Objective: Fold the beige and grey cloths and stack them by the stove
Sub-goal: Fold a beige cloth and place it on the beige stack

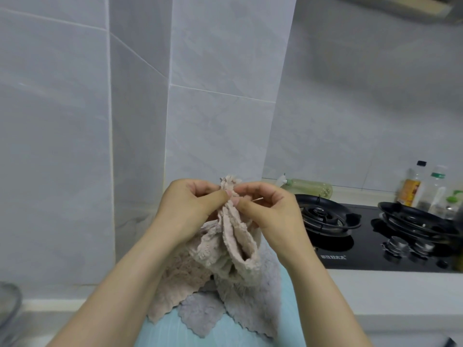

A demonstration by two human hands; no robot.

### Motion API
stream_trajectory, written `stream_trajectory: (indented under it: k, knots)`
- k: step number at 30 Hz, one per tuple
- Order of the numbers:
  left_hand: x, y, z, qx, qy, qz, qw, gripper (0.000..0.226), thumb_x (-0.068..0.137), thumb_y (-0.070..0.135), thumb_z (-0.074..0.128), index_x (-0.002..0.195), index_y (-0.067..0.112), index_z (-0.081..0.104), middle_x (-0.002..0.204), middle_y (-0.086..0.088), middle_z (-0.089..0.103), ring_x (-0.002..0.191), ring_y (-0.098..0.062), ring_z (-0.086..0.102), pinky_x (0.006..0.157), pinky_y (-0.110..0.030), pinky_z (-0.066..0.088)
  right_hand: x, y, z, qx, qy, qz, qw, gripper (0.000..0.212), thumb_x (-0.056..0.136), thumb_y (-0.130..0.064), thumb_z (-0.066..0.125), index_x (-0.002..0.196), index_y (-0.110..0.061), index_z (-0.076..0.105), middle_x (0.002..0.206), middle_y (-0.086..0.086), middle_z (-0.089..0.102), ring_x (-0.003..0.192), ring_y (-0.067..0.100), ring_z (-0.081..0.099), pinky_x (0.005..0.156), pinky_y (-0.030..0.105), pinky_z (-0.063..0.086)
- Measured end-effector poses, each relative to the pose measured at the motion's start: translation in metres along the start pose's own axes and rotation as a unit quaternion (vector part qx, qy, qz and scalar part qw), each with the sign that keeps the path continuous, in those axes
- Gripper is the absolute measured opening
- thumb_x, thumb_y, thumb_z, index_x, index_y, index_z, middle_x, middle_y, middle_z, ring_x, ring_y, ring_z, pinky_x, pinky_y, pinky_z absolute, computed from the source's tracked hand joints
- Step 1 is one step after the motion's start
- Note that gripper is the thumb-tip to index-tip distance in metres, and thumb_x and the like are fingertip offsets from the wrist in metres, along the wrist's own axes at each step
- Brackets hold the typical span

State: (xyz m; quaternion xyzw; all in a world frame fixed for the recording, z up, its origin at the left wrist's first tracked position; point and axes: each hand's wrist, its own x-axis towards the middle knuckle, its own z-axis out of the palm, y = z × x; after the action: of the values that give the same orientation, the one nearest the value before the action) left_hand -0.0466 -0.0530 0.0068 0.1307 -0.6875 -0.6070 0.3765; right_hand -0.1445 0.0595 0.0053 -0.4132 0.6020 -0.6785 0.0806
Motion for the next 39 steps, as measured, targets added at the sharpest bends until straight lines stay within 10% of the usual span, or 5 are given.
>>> stream_trajectory:
  k: [5,10,15,23,39]
  knots:
    - [0.005,-0.001,-0.005,0.033,0.045,-0.007,0.998,0.026,0.084,0.016,0.062,0.058,0.015,0.064,0.054,-0.005,0.058,0.049,-0.018,0.049,0.053,-0.025,0.036,0.004,0.001,-0.010,-0.046,0.091,-0.015,0.995,0.009,0.082,-0.015,0.074,0.090,-0.017,0.074,0.084,-0.001,0.071,0.075,0.006,0.060,0.068,0.020,0.048]
    - [0.004,0.007,-0.011,0.000,0.086,-0.011,0.996,0.026,0.094,0.020,0.046,0.069,0.015,0.049,0.047,-0.002,0.033,0.033,-0.016,0.027,0.036,-0.016,0.023,0.009,0.020,-0.016,-0.093,0.001,0.181,0.979,0.080,0.073,-0.076,0.059,0.126,-0.016,0.058,0.127,0.004,0.064,0.114,0.023,0.062,0.101,0.041,0.047]
    - [0.010,-0.003,-0.017,0.219,0.152,0.103,0.958,0.015,0.097,0.021,0.036,0.093,0.016,0.050,0.058,-0.004,0.041,0.048,-0.016,0.035,0.046,-0.024,0.029,0.014,0.025,-0.006,-0.002,0.018,0.102,0.995,0.068,0.075,-0.070,0.064,0.103,-0.009,0.068,0.101,0.004,0.073,0.097,0.022,0.068,0.090,0.038,0.051]
    - [0.014,-0.015,-0.016,0.276,0.166,0.145,0.936,0.014,0.098,0.020,0.039,0.087,0.018,0.048,0.050,0.001,0.041,0.040,-0.009,0.036,0.042,-0.022,0.026,0.007,0.016,-0.005,-0.158,0.120,-0.057,0.978,0.050,0.094,-0.047,0.052,0.061,-0.019,0.026,0.053,-0.008,0.025,0.048,0.005,0.024,0.045,0.020,0.020]
    - [0.003,0.056,0.046,0.232,0.119,0.011,0.965,0.018,0.098,0.026,0.042,0.085,0.024,0.054,0.054,0.002,0.049,0.046,-0.007,0.043,0.045,-0.021,0.029,-0.009,-0.061,-0.069,-0.082,0.133,0.122,0.980,0.056,0.084,-0.059,0.059,0.073,-0.005,0.054,0.068,0.002,0.059,0.064,0.016,0.056,0.060,0.030,0.040]
